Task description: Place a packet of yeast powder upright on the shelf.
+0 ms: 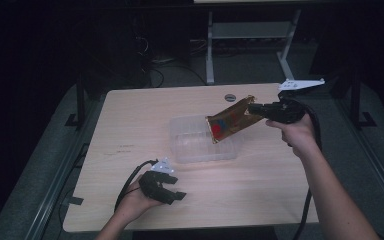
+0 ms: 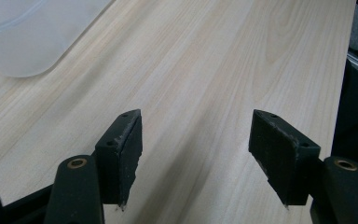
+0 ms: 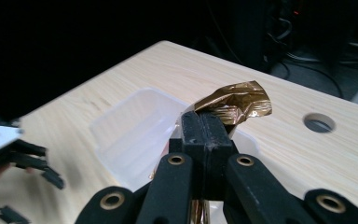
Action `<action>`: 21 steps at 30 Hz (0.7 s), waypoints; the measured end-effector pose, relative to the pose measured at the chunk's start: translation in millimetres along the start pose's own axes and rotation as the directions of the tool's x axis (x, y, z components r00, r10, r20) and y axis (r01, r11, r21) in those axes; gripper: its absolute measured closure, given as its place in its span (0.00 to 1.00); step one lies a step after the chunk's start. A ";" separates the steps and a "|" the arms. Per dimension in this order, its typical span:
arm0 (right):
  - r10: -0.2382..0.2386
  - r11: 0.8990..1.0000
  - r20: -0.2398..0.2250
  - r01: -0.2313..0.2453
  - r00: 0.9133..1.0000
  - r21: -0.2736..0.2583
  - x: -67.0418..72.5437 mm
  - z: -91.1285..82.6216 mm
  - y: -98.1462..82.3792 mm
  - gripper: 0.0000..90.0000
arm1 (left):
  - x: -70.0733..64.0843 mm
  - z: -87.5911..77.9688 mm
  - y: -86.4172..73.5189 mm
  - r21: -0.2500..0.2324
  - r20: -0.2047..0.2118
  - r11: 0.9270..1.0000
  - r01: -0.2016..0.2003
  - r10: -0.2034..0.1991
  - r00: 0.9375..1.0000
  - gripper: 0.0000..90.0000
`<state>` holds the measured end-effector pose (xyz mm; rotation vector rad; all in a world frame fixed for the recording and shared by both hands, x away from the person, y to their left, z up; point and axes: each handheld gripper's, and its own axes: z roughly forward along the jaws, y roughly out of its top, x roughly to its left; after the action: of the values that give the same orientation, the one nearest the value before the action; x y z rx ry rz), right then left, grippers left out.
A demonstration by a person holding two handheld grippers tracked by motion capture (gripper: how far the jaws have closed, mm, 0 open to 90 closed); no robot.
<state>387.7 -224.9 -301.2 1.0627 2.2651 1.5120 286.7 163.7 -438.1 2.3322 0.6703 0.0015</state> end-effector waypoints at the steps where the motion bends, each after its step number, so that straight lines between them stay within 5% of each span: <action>1: -0.001 1.000 0.005 0.001 1.000 0.000 -0.8 0.9 -0.8 1.00 | 0.0 -0.2 -0.1 0.000 -0.001 1.000 0.000 0.000 1.000 0.38; 8: 0.019 1.000 0.035 -0.020 0.999 0.022 -3.6 0.7 -6.7 1.00 | -0.4 0.3 -0.4 -0.003 -0.002 1.000 0.005 -0.005 1.000 0.38; 21: 0.016 0.997 0.023 -0.018 1.000 0.080 4.4 11.3 -8.6 0.97 | -1.4 1.1 0.0 0.002 -0.001 1.000 -0.002 0.002 1.000 0.38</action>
<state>386.8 -215.7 -312.8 1.1170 2.3248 1.4192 285.6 162.4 -438.7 2.3348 0.6683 0.0030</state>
